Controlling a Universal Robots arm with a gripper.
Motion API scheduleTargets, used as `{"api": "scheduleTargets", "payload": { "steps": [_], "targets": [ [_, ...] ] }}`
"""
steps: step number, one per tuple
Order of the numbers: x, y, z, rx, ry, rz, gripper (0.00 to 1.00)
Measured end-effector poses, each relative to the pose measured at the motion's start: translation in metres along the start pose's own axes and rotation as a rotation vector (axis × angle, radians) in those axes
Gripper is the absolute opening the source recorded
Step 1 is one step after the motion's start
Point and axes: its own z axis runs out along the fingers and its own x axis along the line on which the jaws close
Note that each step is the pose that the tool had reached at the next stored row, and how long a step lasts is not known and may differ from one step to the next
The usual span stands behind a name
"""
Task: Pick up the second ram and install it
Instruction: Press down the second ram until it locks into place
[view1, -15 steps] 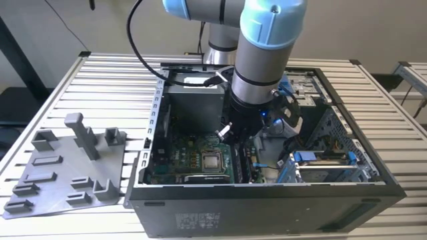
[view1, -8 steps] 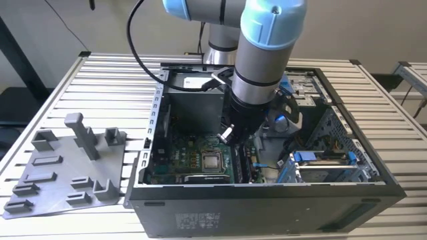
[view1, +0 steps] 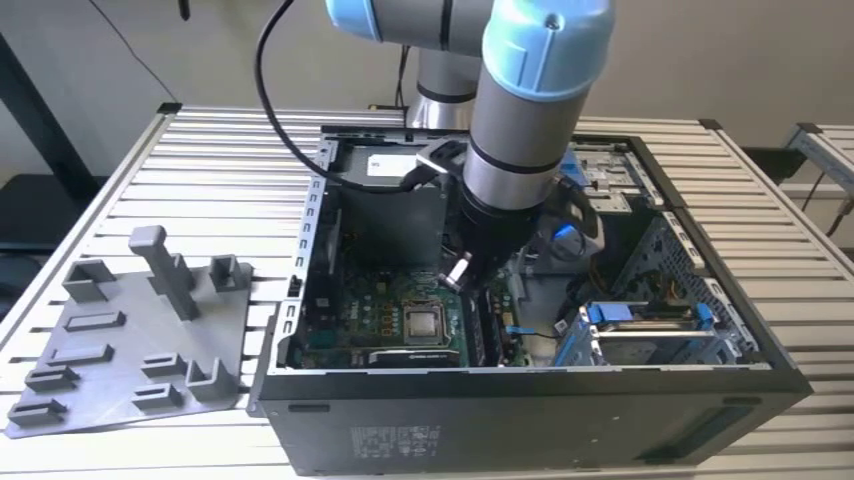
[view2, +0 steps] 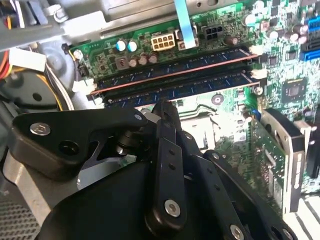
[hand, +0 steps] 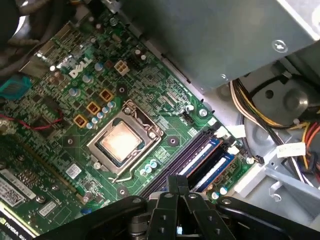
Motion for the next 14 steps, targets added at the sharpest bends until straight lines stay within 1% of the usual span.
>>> {"api": "scheduleTargets", "payload": {
  "steps": [4, 8, 12, 14],
  "targets": [
    [0.0001, 0.0000, 0.0005, -0.0028, 0.0026, -0.073, 0.11],
    [0.0001, 0.0000, 0.0008, -0.0039, 0.0032, -0.145, 0.11],
    [0.0000, -0.0001, 0.0009, -0.0041, 0.0012, -0.214, 0.11],
    [0.0001, 0.0000, 0.0009, -0.0024, -0.0009, -0.249, 0.11]
  ]
}}
